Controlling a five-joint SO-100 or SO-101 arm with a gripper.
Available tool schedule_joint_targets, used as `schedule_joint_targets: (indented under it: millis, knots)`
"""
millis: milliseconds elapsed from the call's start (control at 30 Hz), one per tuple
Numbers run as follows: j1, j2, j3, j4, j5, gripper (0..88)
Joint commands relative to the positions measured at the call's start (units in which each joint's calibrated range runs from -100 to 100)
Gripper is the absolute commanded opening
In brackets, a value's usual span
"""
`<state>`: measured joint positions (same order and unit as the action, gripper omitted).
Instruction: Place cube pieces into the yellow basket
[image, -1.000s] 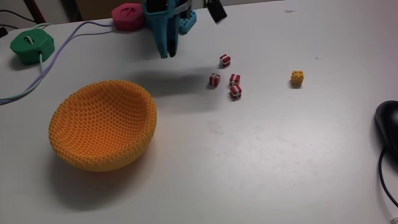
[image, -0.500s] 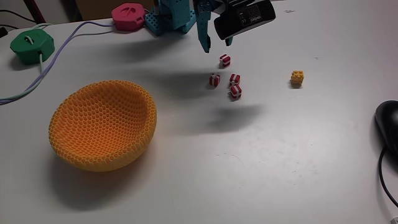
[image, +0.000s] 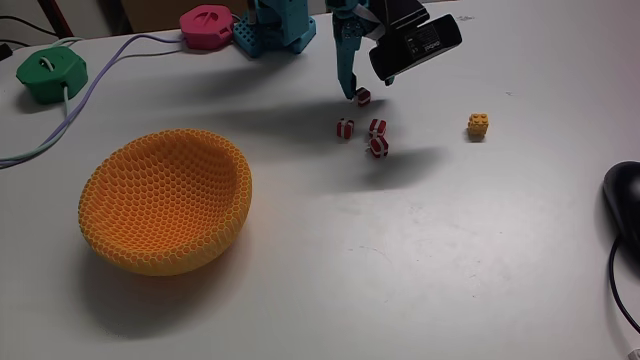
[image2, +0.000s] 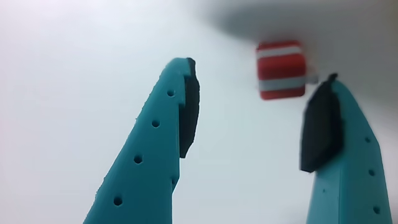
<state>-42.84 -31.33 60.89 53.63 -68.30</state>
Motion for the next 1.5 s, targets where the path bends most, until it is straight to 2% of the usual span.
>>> schedule_joint_targets:
  millis: [0, 133, 233, 333, 400, 433, 500, 567, 700, 767, 867, 967, 1067, 1100, 1133, 1167, 1200, 1267, 1467]
  knots:
    - [2.40, 0.27, 1.56, -3.33, 2.54, 28.1]
    - [3.98, 0.27, 4.93, -6.37, 5.03, 25.9]
    - [5.56, 0.27, 9.17, -13.84, 8.01, 11.7]
    - [5.47, 0.18, 9.26, -13.23, 8.30, 0.0]
    - [5.94, 0.08, 8.20, -12.54, 9.67, 0.0]
    - [7.15, -0.11, 5.60, -10.11, 11.09, 0.0]
    - [10.69, -0.01, -5.09, 2.58, 14.51, 0.0]
    - [13.11, -0.30, -11.06, 12.66, 14.16, 0.0]
    - [16.19, 0.08, -17.80, 18.65, 16.41, 0.0]
    - [21.69, 0.18, -27.04, 21.17, 21.15, 0.0]
    - [34.36, 0.46, -37.73, 21.95, 29.06, 0.0]
    - [48.06, 1.88, -39.27, 14.57, 36.00, 0.0]
    - [56.73, 5.48, -40.71, 7.01, 41.07, 0.0]
    - [58.97, 6.71, -40.71, 5.71, 41.81, 1.2]
    - [60.74, 7.85, -40.14, 5.01, 42.20, 9.2]
    - [61.48, 8.70, -38.69, 3.36, 42.93, 21.2]
    - [61.76, 9.17, -36.67, -0.20, 43.42, 26.8]
    - [61.86, 10.40, -34.45, -5.07, 43.13, 31.6]
    - [58.97, 10.12, -39.27, -1.24, 42.30, 34.9]
